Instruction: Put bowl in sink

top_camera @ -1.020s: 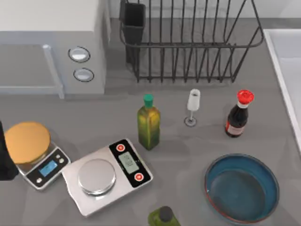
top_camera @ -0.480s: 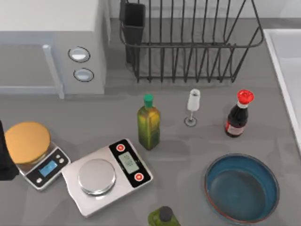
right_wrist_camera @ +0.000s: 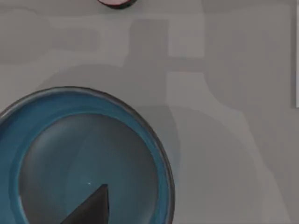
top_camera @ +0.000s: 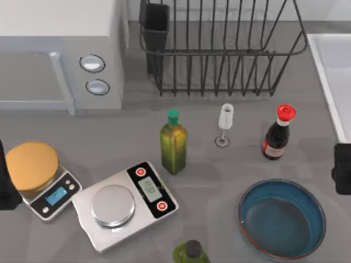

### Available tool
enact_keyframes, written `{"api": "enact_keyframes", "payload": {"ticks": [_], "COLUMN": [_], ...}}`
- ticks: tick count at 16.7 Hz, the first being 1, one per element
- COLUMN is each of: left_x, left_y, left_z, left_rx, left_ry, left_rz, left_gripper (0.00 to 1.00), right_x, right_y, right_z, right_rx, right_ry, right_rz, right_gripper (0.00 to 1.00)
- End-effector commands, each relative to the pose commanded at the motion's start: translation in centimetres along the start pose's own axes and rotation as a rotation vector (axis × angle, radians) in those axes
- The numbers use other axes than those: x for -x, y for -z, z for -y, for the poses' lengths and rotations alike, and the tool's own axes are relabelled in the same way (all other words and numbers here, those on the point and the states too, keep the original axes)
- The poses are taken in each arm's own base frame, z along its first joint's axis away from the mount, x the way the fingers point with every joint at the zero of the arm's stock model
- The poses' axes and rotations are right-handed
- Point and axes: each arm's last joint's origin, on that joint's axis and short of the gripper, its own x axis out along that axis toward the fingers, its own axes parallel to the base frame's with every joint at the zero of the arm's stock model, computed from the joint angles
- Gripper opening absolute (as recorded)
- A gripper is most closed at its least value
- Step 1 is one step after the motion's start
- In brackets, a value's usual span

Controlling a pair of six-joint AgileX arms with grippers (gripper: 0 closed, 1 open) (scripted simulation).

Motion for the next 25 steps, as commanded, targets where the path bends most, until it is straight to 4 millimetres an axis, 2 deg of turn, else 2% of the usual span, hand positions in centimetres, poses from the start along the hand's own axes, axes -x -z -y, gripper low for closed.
{"api": "enact_keyframes", "payload": {"ticks": [3,6,9,13,16,22,25], "left_x": [0.0,0.0,0.0,0.0,0.0,0.0,0.0], "left_y": [0.0,0.0,0.0,0.0,0.0,0.0,0.0], "left_z": [0.0,0.0,0.0,0.0,0.0,0.0,0.0], "left_rx": [0.000,0.000,0.000,0.000,0.000,0.000,0.000], "left_ry": [0.000,0.000,0.000,0.000,0.000,0.000,0.000], "left_rz": [0.000,0.000,0.000,0.000,0.000,0.000,0.000], "left_gripper": [1.00,1.00,1.00,1.00,1.00,1.00,1.00], "right_x": [-1.4,-2.7,-3.3,-3.3,-4.4,-10.3,-12.1], "right_y": [-2.2,-3.5,-4.0,-4.0,-3.6,-1.0,0.3], "right_z": [-2.2,-4.0,-4.8,-4.7,-4.6,-3.9,-3.4], "right_rx": [-0.005,-0.004,-0.003,-0.006,-0.003,-0.003,-0.003], "right_ry": [0.062,0.121,0.148,0.148,0.150,0.143,0.148], "right_rz": [-0.242,-0.399,-0.460,-0.458,-0.465,-0.449,-0.459], "right_gripper": [1.00,1.00,1.00,1.00,1.00,1.00,1.00]}}
